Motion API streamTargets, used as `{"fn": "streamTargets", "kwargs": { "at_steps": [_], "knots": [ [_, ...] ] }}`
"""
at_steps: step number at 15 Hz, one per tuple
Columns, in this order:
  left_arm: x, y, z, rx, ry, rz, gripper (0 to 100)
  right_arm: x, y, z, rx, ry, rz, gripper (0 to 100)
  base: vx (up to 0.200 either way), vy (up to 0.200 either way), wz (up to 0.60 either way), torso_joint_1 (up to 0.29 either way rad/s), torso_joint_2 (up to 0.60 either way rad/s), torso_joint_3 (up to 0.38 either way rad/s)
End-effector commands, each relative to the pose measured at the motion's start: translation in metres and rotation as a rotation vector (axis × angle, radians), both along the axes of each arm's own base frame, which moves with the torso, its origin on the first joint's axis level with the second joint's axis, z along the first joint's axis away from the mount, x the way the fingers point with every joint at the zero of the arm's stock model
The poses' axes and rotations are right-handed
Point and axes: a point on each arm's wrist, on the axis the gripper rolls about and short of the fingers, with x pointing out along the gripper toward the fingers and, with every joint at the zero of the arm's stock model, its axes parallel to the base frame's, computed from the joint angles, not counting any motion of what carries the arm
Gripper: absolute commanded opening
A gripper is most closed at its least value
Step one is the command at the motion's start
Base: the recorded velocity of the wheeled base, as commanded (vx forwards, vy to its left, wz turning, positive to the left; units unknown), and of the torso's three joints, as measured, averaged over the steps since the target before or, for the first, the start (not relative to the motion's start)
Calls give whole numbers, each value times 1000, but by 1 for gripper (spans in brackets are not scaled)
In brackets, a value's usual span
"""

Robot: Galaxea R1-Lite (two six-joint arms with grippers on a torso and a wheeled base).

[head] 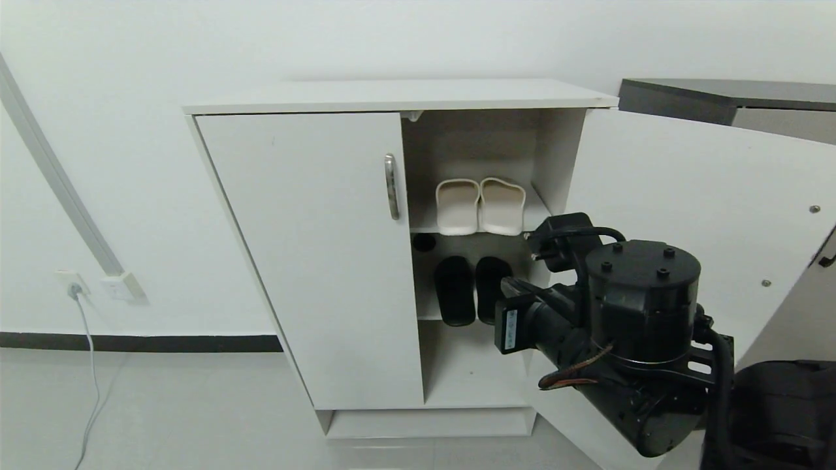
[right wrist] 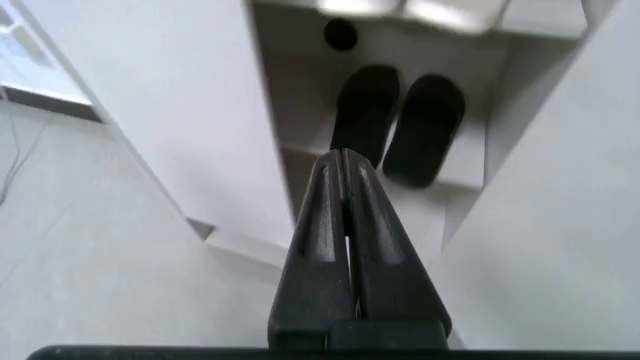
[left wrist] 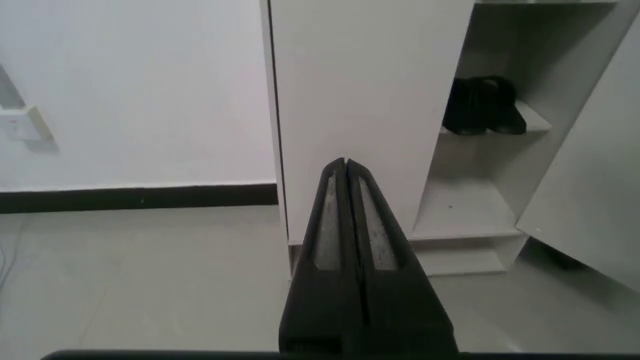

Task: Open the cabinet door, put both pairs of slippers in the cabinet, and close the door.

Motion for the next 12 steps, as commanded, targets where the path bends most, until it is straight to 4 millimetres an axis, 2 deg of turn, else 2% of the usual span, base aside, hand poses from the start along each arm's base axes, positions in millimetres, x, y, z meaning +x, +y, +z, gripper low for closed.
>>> {"fn": "streamTargets", "kwargs": {
  "at_steps": [1,5,12],
  "knots": [
    [0,0,0,0,0,-1,0,0,0,-4,-12,9,0,0,-200,0,0,-2,2,2],
    [0,0,0,0,0,1,0,1,-3,-14,-51,26,27,0,-200,0,0,1,2,6],
    [0,0,0,0,0,2,0,1,-4,-20,-74,35,30,0,0,0,0,0,0,0]
  ]
}}
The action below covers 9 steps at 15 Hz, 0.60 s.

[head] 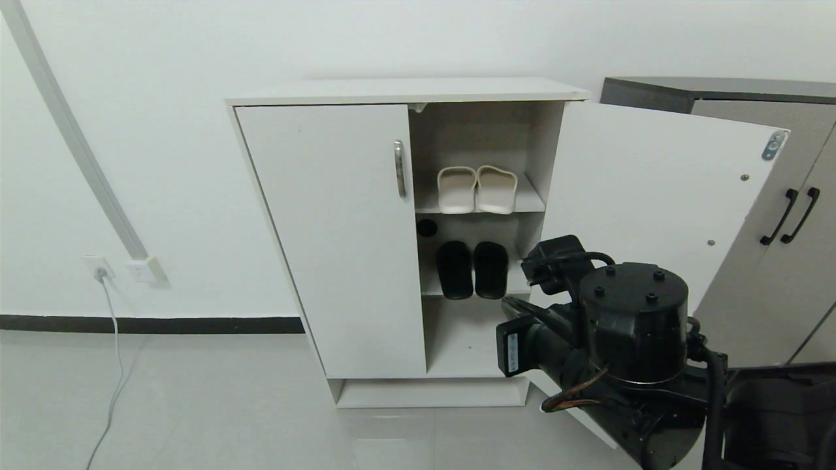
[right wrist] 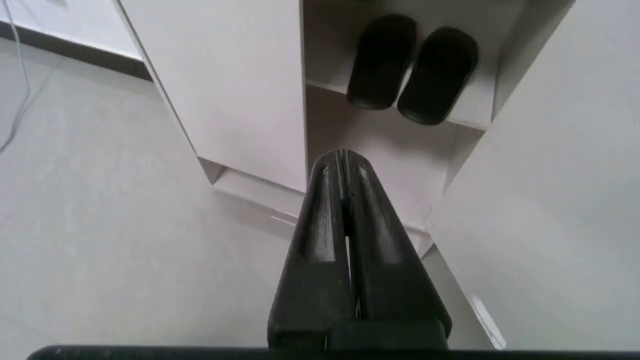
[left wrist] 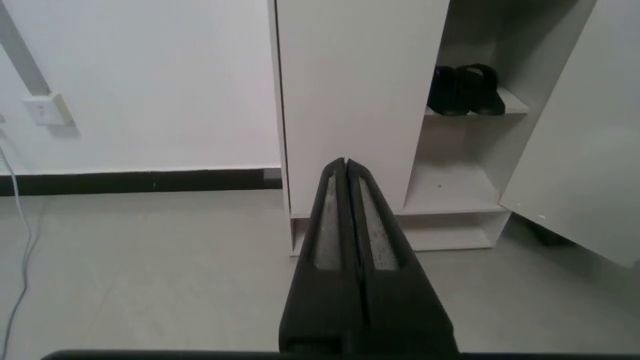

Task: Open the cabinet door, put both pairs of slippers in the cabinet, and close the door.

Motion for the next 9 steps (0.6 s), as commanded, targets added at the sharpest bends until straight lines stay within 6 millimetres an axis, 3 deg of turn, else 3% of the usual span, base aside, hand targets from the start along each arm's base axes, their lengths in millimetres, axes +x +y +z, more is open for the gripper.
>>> {"fn": "streamTargets", "kwargs": {
  "at_steps": [1,9],
  "knots": [
    [0,0,0,0,1,1,0,1,0,-2,-3,4,-1,0,0,0,0,0,0,0],
    [0,0,0,-2,1,1,0,3,1,-7,-18,14,-5,0,0,0,0,0,0,0]
  ]
}}
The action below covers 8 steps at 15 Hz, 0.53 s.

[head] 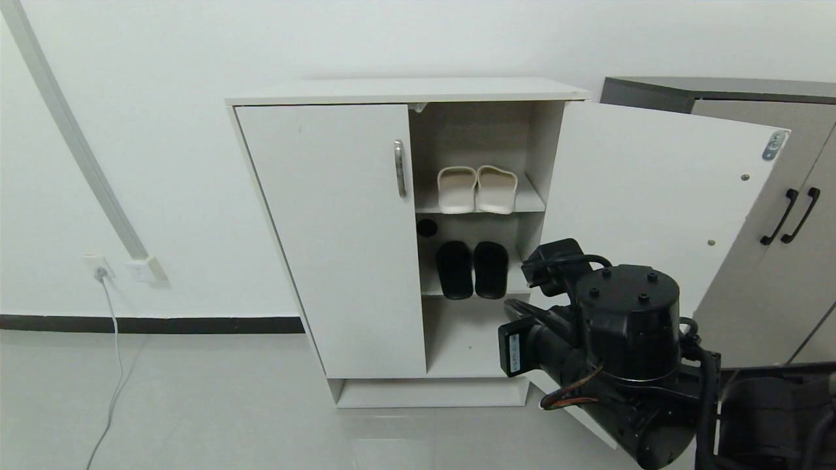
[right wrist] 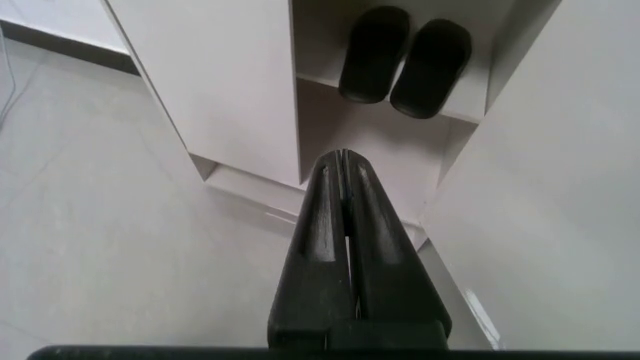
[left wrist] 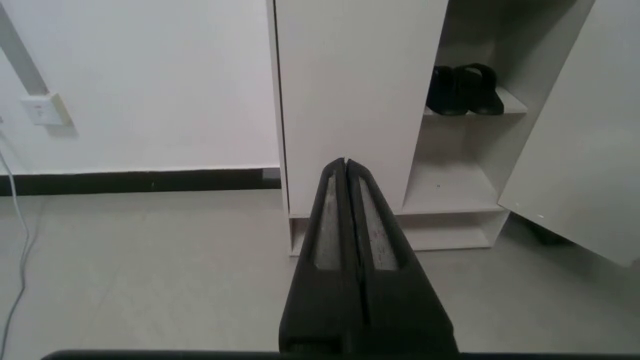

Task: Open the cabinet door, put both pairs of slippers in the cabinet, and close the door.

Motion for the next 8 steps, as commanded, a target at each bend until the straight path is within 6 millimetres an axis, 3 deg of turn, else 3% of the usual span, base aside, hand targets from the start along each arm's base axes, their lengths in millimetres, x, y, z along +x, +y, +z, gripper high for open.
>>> {"fn": "streamTargets", "kwargs": {
  "at_steps": [1,5,8],
  "knots": [
    [0,0,0,0,1,-1,0,1,1,-2,-6,4,0,0,0,0,0,0,0,0],
    [0,0,0,0,1,-1,0,1,1,-3,-8,5,0,0,0,0,0,0,0,0],
    [0,0,0,0,1,-1,0,1,1,-4,-13,7,-1,0,0,0,0,10,-188,-269]
  ]
}}
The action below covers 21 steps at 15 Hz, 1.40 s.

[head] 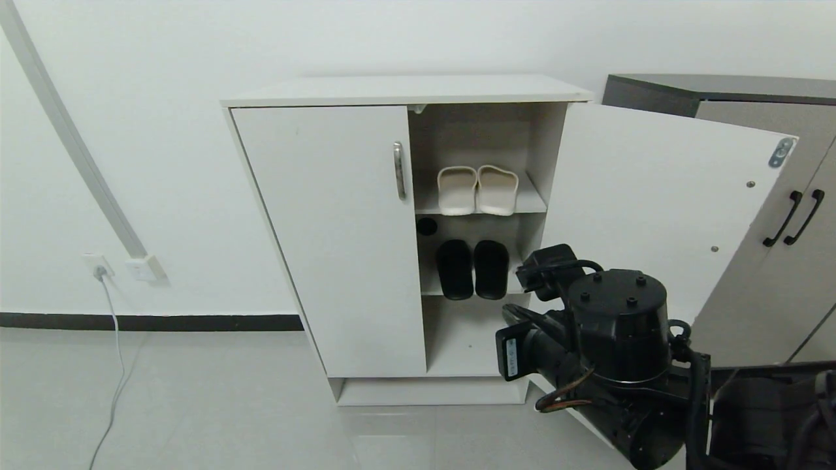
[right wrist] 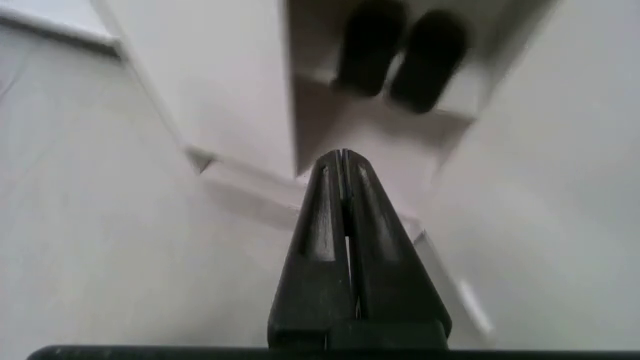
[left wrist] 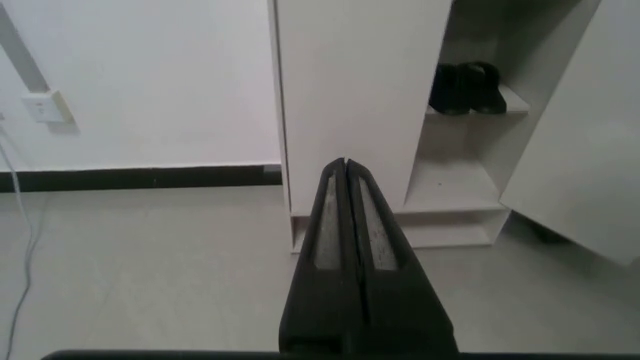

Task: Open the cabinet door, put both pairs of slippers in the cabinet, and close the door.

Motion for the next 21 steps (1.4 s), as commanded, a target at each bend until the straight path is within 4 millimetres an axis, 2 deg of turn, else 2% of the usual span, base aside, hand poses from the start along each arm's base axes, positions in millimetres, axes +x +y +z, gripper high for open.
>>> {"fn": "streamTargets", "kwargs": {
  "at_steps": [1,11,21],
  "knots": [
    [0,0,0,0,-1,0,0,-1,1,0,1,-1,3,0,0,0,0,46,-496,-359],
    [0,0,0,0,-1,-1,0,0,1,0,0,0,3,0,0,0,0,104,-466,-346],
    [0,0,0,0,-1,-1,0,0,1,-1,-2,2,3,0,0,0,0,187,-501,-318]
  ]
}}
